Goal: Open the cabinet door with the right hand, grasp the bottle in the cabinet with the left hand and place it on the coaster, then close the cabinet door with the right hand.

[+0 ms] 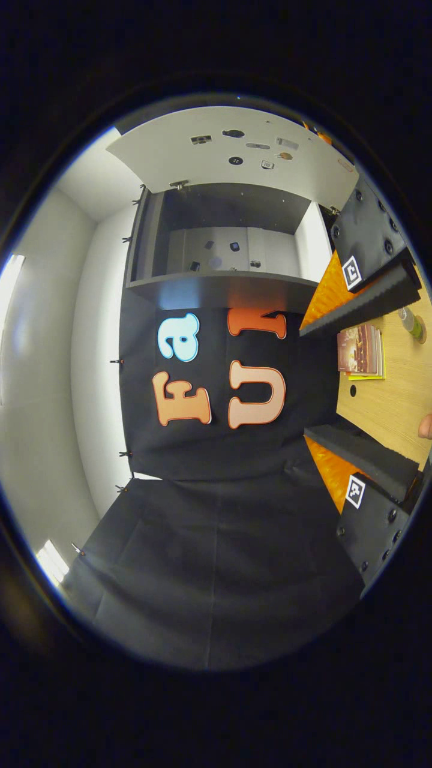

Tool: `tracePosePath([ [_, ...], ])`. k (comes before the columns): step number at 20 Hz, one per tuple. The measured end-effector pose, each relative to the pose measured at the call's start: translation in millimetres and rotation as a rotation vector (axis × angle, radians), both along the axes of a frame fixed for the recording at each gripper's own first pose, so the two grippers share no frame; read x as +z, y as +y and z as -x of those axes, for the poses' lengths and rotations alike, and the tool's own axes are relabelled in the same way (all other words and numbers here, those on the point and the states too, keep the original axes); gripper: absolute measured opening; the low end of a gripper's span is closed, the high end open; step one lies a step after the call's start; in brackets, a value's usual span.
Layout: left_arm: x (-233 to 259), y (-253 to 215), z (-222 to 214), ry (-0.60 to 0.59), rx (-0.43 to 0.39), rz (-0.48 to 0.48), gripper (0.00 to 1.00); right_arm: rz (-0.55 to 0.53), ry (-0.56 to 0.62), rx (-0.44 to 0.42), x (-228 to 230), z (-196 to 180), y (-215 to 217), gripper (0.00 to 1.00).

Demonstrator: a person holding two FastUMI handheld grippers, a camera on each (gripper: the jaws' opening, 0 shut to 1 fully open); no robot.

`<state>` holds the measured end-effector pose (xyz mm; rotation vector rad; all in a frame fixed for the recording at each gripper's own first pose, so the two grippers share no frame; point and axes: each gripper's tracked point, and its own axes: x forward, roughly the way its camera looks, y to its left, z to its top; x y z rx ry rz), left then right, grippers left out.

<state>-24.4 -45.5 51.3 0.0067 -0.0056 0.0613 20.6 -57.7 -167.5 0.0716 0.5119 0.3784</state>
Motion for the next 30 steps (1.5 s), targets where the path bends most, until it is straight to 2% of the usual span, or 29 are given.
tracePosePath([
  [16,14,65,-6,-0.029,0.033,-0.033,0.96,-0.045,-0.019,0.068,-20,-53,67,0.88],
  [19,11,80,-12,-0.026,0.047,-0.043,0.96,-0.046,-0.025,0.083,-25,-65,83,0.9],
  [20,9,85,-13,-0.024,0.05,-0.042,0.96,-0.042,-0.027,0.087,-28,-68,86,0.97],
  [21,9,88,-15,-0.022,0.053,-0.04,0.96,-0.037,-0.026,0.095,-30,-72,90,0.97],
  [22,7,93,-17,-0.02,0.054,-0.039,0.96,-0.033,-0.027,0.101,-31,-74,94,0.9],
  [30,-1,126,-28,-0.011,0.089,-0.043,0.96,-0.001,-0.039,0.128,-35,-74,116,0.9],
])
